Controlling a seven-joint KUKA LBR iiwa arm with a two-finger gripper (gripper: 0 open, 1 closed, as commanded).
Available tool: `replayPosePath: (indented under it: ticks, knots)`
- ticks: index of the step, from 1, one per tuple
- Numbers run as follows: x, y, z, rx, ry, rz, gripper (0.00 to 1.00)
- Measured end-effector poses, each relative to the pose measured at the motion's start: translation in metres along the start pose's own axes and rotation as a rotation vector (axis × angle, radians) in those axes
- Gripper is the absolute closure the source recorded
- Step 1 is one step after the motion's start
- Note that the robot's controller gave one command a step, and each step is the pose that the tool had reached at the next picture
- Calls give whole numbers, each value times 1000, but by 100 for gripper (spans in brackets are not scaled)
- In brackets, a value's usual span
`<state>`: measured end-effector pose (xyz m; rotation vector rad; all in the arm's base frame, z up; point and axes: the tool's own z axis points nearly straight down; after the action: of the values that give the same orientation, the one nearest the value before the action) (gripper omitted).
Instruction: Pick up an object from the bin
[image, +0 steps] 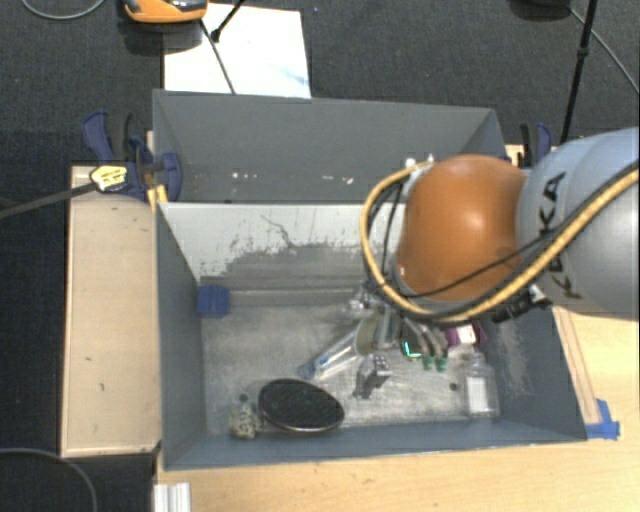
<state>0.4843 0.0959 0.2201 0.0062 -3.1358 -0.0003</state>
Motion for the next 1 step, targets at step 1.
replayPosePath:
  ticks: [1]
  knots:
    - [-72, -44, 148, 0, -11, -283, 0]
